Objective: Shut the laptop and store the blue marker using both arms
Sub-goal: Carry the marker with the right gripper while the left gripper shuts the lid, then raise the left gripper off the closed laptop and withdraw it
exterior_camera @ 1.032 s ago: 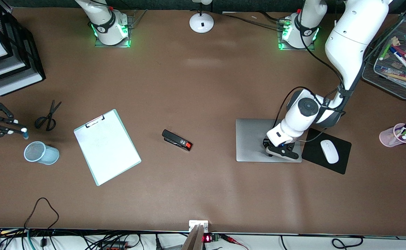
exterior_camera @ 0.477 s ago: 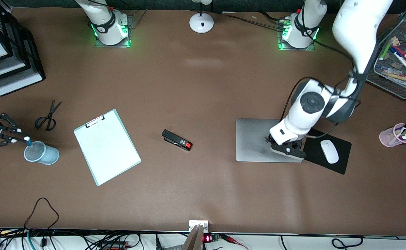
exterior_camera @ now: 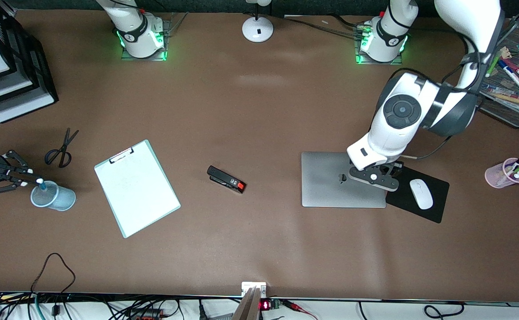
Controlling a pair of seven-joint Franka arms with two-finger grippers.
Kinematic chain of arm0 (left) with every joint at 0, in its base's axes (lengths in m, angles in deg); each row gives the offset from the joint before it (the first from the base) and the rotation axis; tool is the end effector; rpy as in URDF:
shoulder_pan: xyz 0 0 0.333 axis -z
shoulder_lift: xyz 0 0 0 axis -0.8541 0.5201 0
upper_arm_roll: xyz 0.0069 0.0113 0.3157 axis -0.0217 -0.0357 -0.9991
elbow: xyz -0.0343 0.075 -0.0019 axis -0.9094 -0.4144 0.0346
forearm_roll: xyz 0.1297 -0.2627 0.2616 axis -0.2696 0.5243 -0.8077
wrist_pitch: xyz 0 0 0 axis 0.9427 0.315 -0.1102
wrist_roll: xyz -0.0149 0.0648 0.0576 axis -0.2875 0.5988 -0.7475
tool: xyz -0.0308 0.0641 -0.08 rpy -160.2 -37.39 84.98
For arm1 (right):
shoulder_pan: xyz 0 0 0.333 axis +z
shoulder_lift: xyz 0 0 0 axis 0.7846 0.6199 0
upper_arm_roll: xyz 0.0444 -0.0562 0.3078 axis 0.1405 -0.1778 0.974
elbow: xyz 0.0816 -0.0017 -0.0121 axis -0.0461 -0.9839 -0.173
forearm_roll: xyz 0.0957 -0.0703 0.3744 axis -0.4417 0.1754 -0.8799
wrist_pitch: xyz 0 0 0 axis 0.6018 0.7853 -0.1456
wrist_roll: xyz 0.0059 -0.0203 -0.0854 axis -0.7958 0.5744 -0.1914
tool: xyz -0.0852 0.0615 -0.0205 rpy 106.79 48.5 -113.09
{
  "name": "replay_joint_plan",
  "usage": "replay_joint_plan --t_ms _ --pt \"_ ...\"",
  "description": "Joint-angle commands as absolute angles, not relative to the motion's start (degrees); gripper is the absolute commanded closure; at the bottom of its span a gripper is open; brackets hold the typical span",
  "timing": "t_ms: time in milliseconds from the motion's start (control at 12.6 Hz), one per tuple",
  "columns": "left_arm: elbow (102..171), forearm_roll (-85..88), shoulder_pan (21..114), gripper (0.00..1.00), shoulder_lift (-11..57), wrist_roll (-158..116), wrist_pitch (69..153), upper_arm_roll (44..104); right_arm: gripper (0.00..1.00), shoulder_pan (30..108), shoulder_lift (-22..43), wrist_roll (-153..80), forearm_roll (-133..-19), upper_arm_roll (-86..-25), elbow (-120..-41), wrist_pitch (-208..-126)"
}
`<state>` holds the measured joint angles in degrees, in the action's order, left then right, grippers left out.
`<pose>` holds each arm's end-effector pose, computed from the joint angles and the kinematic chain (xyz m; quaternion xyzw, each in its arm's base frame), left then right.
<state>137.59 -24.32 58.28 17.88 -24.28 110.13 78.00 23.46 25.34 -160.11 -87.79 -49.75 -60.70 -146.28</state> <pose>0.6066 -0.2022 0.3785 -0.9845 0.1608 0.0063 0.0697 0.6483 -0.2632 0.3238 -0.6603 -0.6126 -0.3512 0.2555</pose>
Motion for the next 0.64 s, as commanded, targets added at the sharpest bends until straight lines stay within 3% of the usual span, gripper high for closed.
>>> replay_joint_plan --t_ms 0,238,556 --pt "134.57 -19.38 57.61 0.00 13.70 -21.39 99.59 78.45 1.00 22.86 26.98 -161.37 -88.58 -49.05 -58.93 -146.55" --pt "124.90 -19.19 58.05 0.00 13.78 -20.86 86.21 78.54 1.00 22.77 27.86 -161.81 -88.58 -49.05 -58.57 -147.43" --pt "117.24 -19.19 57.61 0.00 13.69 -17.17 76.44 78.71 1.00 22.86 28.56 -163.65 -88.58 -49.05 -58.57 -149.54"
